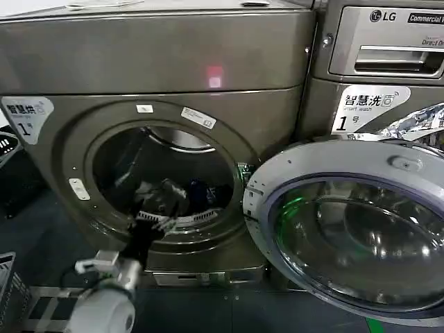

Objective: Grasp the clothes from the dryer.

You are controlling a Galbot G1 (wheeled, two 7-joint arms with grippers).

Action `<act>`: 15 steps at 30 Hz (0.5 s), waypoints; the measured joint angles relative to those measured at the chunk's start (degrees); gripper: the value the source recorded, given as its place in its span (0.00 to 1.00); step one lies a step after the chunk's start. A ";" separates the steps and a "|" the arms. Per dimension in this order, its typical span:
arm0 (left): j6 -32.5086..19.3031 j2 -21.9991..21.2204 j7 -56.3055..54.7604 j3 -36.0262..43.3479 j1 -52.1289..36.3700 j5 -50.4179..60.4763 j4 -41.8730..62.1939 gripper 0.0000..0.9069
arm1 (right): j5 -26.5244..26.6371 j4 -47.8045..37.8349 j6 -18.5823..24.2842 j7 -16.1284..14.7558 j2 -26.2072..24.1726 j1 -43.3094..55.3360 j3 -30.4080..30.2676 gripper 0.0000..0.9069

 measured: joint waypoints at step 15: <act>-5.35 -2.32 -2.75 4.84 -26.25 0.78 28.45 1.00 | -0.18 -0.36 -0.07 -0.44 -1.91 0.74 -0.82 1.00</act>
